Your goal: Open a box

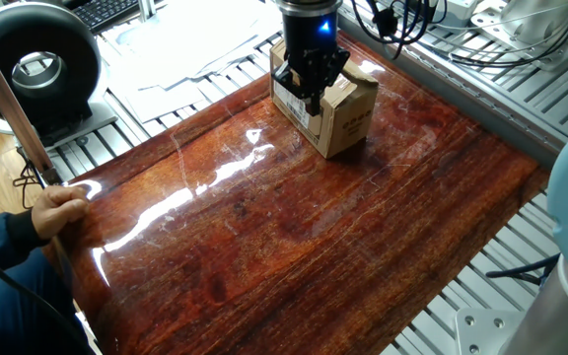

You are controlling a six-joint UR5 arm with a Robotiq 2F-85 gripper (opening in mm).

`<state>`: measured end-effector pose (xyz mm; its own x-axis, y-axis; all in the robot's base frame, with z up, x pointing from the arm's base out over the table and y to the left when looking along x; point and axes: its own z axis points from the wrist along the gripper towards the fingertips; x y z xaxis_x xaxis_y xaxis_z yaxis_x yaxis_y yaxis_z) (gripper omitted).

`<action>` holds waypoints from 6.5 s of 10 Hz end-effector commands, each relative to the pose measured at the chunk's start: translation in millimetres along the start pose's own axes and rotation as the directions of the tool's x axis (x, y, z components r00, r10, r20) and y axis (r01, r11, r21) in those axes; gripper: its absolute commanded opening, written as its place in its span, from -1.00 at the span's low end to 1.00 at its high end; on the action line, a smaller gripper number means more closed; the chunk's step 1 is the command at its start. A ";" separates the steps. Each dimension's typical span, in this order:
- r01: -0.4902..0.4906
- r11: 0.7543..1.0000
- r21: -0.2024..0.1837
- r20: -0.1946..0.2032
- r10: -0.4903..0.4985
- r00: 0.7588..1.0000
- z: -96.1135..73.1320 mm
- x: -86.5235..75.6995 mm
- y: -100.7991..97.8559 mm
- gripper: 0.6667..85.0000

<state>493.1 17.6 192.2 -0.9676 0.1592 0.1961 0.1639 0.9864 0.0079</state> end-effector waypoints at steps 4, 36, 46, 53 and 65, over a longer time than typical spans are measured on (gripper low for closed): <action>-0.007 1.000 -0.013 -0.009 0.007 1.000 -1.3 2.5 3.4 -0.99; 0.245 0.969 0.021 -0.029 -0.245 0.969 -28.8 -24.8 -76.7 -0.99; 0.111 0.994 0.017 0.066 -0.112 0.992 -29.3 -48.8 -71.2 -0.99; 0.266 0.964 -0.014 0.076 -0.265 0.961 -29.5 -49.4 -59.9 -0.99; 0.108 0.994 -0.029 0.120 -0.104 0.987 -31.6 -73.1 -64.9 -0.99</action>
<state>550.4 -68.3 205.6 -0.9942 -0.0033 0.1073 -0.0003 0.9996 0.0283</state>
